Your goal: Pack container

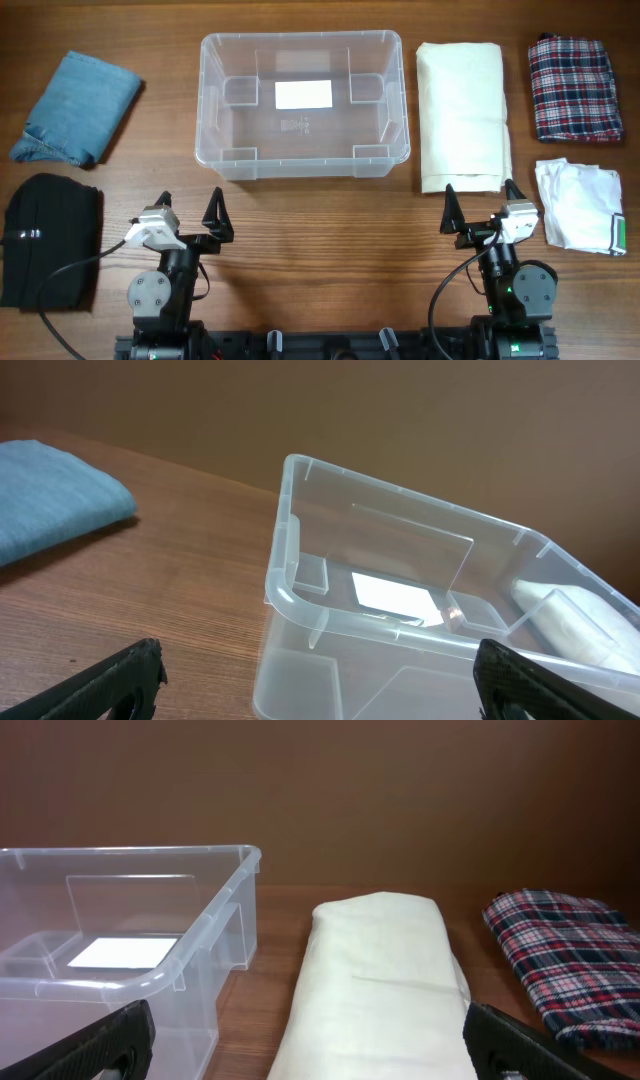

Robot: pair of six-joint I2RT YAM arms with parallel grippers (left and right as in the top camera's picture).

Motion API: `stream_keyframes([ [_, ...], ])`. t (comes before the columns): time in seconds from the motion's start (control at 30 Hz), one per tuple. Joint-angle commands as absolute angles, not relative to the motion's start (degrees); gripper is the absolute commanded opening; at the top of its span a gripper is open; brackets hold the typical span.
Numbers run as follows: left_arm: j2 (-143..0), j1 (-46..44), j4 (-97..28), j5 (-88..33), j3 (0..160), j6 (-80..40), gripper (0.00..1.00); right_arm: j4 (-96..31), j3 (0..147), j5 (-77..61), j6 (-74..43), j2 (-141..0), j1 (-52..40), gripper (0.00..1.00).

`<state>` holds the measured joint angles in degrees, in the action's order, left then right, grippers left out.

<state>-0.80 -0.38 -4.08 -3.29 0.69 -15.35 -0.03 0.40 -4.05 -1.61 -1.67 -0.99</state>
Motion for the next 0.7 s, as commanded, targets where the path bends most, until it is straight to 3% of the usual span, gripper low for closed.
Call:
stream_keyframes([
  [0.0,-0.93,-0.69,-4.21,-2.96,0.32,-15.44,1.0,0.14,0.3,-3.88,-1.08,-1.78,-1.1,1.0],
  [0.2,-0.93,-0.69,-4.21,-2.96,0.34,-15.42,1.0,1.19,0.3,-2.59,-0.19,-1.78,-1.1,1.0],
  [0.3,-0.93,-0.69,-4.21,-2.96,0.32,-15.42,1.0,1.13,0.38,-8.56,-1.5,-1.78,-1.1,1.0],
  [0.43,-0.93,-0.69,-4.21,-2.96,0.32,-15.42,1.0,0.21,9.72,-12.95,-1.72,-6.04,-1.1,1.0],
  [0.53,-0.93,-0.69,-4.21,-2.96,0.34,-15.42,1.0,-4.34,24.84,-12.97,-1.63,-22.31,-1.1,1.0],
  [0.67,-0.93,-0.69,-4.21,-2.96,0.34,-15.42,1.0,-22.39,56.99,-13.19,1.26,-53.39,-0.86,1.0],
])
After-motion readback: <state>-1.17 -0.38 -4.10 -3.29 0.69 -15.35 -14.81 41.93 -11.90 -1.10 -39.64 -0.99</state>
